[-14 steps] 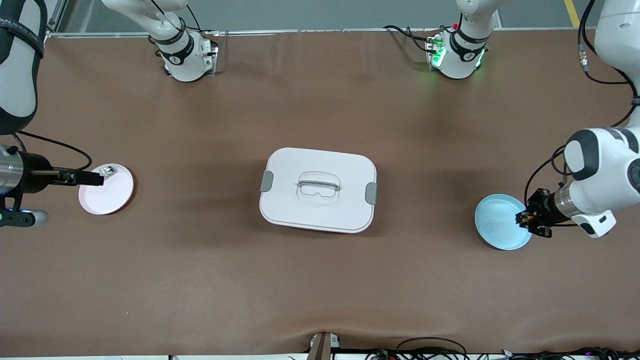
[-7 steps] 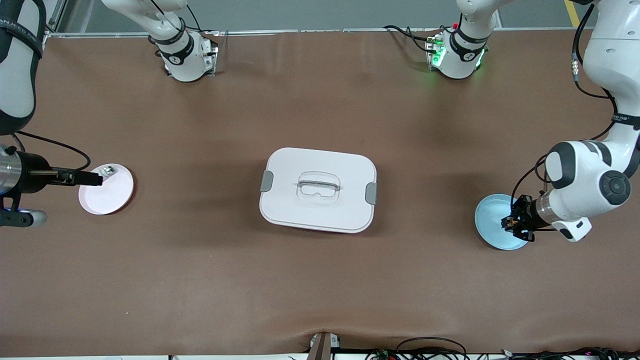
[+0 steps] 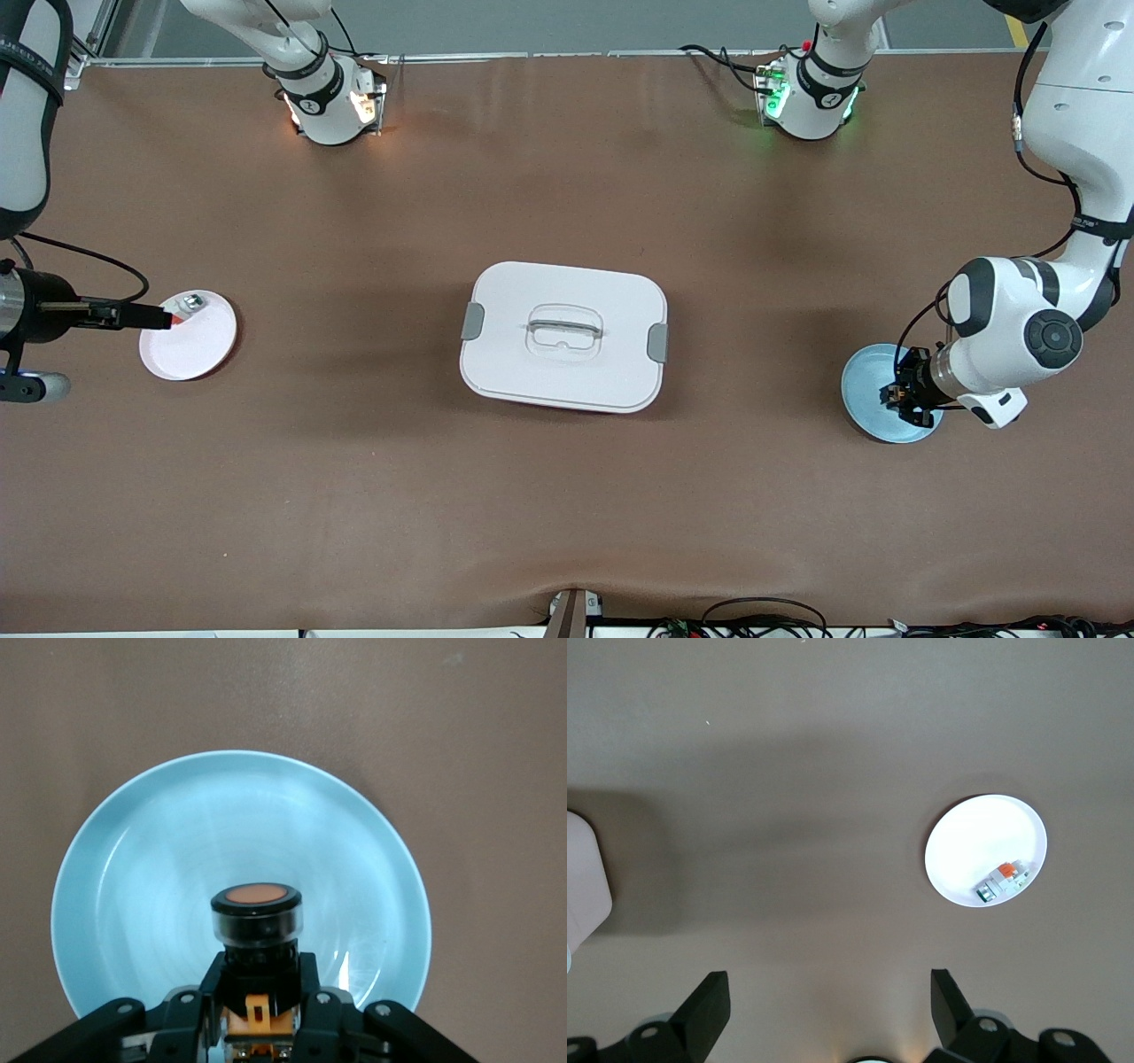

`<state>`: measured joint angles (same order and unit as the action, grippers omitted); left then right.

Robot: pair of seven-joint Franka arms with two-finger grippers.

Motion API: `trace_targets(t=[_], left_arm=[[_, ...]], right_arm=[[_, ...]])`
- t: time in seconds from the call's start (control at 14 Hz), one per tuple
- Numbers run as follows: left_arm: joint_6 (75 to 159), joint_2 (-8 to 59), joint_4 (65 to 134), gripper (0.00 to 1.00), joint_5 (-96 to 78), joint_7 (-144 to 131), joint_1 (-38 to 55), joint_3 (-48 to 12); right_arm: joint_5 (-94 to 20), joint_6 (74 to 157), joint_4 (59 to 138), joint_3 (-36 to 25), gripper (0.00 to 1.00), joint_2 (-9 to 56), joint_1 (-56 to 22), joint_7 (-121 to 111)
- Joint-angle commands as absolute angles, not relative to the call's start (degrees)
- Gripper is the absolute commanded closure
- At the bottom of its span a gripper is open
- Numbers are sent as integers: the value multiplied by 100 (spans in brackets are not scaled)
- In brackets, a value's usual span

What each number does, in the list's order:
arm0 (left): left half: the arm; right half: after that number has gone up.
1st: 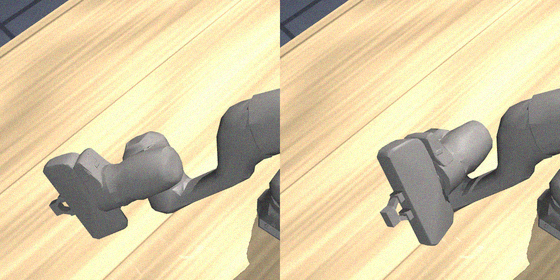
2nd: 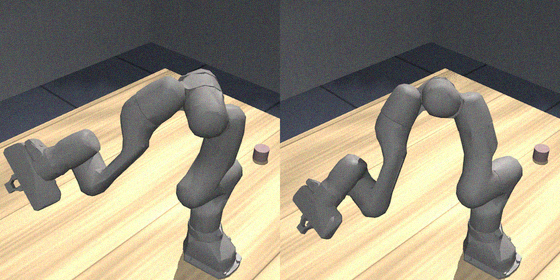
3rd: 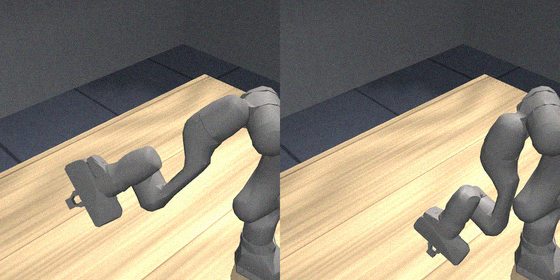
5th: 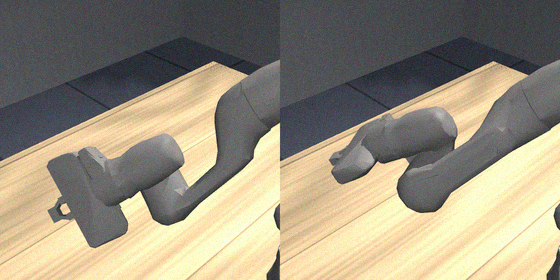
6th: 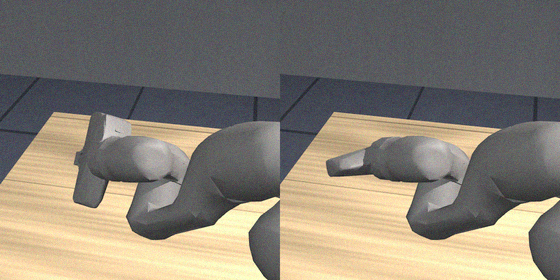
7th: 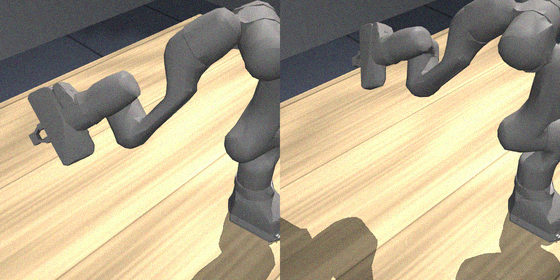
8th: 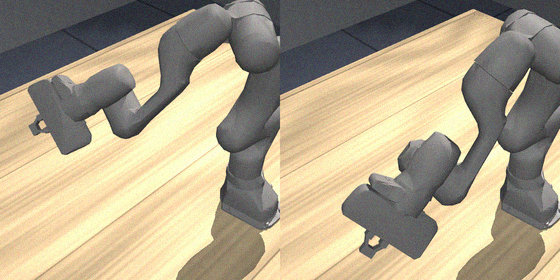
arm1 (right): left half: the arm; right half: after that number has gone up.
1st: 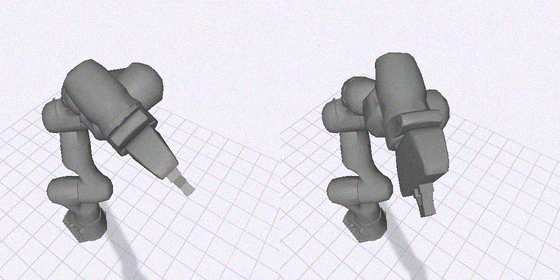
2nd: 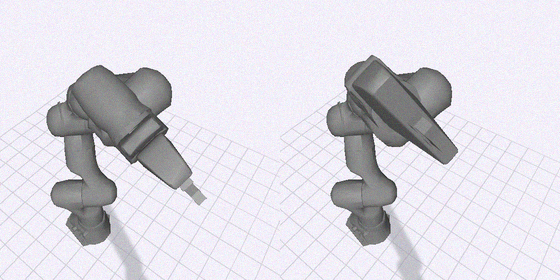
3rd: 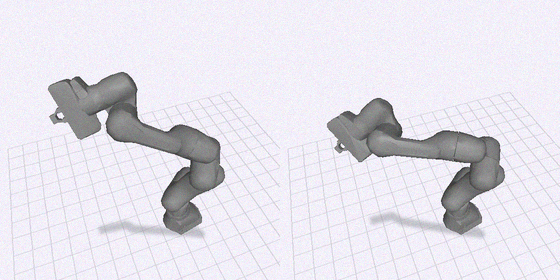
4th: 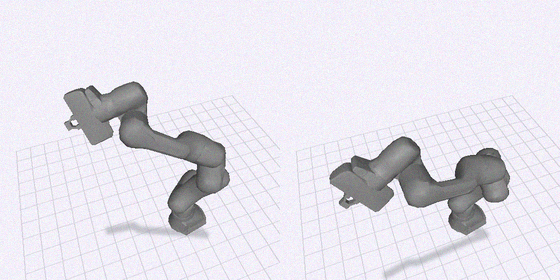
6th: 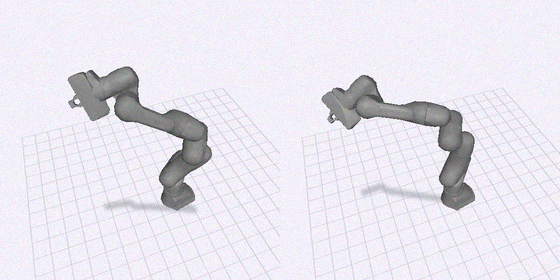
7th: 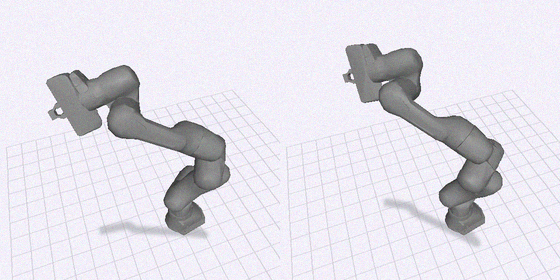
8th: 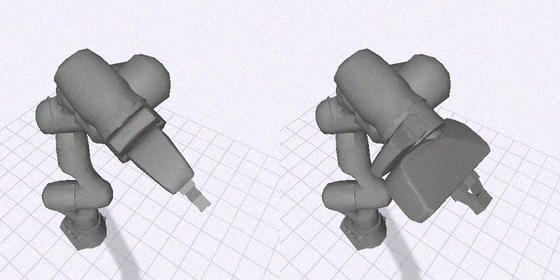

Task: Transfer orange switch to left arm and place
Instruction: 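Lower the switch onto the blue plate and open the left gripper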

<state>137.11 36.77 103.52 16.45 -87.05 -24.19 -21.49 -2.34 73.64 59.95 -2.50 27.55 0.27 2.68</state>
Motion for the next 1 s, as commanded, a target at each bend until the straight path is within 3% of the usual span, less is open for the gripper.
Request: trace_targets(t=[0.0,0.5,0.79,0.86,0.93], left_arm=[[13843,3788,10371,100,1775,-8842,-2443,-2162],[13843,3788,10441,100,1784,-8833,-2435,-2162],[13843,3788,10441,97,1793,-8833,-2417,-2162],[13843,3788,10441,94,1793,-8833,-2417,-2162],[13843,3788,10433,79,1793,-8816,-2417,-2162]], right_arm=[[-114,7488,6091,-141,0,2681,79,264],[-158,7497,6047,-132,0,2593,53,334],[-123,7462,6047,-114,0,2154,27,755],[-149,7462,6056,-97,0,2101,26,895],[-132,7453,6064,-97,0,2092,18,966]])
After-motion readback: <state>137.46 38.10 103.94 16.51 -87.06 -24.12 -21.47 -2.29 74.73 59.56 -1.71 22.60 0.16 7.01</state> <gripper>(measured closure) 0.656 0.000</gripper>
